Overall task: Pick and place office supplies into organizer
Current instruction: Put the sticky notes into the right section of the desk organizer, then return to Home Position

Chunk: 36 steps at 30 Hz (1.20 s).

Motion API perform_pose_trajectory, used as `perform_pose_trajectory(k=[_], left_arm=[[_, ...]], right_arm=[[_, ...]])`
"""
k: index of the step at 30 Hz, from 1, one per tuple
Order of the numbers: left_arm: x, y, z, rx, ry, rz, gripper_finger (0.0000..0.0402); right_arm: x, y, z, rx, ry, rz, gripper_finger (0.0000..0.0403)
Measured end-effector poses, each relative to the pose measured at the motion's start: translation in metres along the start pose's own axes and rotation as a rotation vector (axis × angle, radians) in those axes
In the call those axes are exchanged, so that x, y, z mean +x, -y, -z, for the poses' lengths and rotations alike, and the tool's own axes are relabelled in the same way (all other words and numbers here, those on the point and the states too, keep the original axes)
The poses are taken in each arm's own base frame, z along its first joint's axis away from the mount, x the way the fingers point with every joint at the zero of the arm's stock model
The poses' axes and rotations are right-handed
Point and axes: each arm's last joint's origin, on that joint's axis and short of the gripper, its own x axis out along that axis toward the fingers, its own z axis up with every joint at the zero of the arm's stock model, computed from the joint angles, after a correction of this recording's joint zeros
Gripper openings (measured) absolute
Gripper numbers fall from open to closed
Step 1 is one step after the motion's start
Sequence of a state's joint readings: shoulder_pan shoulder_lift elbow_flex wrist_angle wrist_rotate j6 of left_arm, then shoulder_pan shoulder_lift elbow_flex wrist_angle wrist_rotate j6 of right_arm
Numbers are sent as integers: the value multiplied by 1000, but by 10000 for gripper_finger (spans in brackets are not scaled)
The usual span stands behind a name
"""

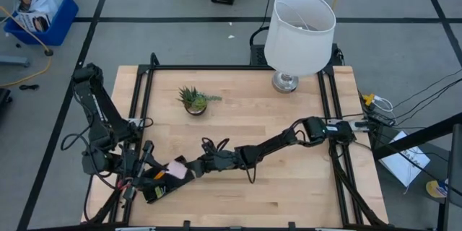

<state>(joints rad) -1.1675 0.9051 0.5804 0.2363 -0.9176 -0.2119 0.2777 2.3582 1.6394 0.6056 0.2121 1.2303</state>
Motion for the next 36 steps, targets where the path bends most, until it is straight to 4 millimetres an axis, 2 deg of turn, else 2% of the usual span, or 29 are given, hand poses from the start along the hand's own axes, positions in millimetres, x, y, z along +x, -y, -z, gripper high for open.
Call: perform_pose_trajectory(k=[7, 13, 17, 20, 26, 29, 31, 36], left_arm=[[0, 0, 0, 0, -1, 0, 175], [0, 0, 1, -4, -10, -2, 175], [0, -1, 2, -11, -17, -3, 175], [0, -1, 3, 49, -24, -4, 175], [0, -1, 2, 97, -16, -22, 175], [3, -9, 3, 105, -7, -159, 175], [9, -19, 6, 36, -12, -270, 175], [31, -42, 20, -16, -139, -224, 175]], right_arm=[[0, 1, 1, 3, -9, 9, 90], [0, 0, -1, -104, -22, -20, 125], [1, -3, -5, -291, -117, -125, 129], [0, -8, -6, -441, -209, -249, 125], [-6, -13, -3, -475, -435, -414, 115], [-14, -14, -3, -589, -443, -414, 106], [-26, -16, -6, -663, -422, -408, 99], [-73, -12, -12, -782, -361, -370, 89]])
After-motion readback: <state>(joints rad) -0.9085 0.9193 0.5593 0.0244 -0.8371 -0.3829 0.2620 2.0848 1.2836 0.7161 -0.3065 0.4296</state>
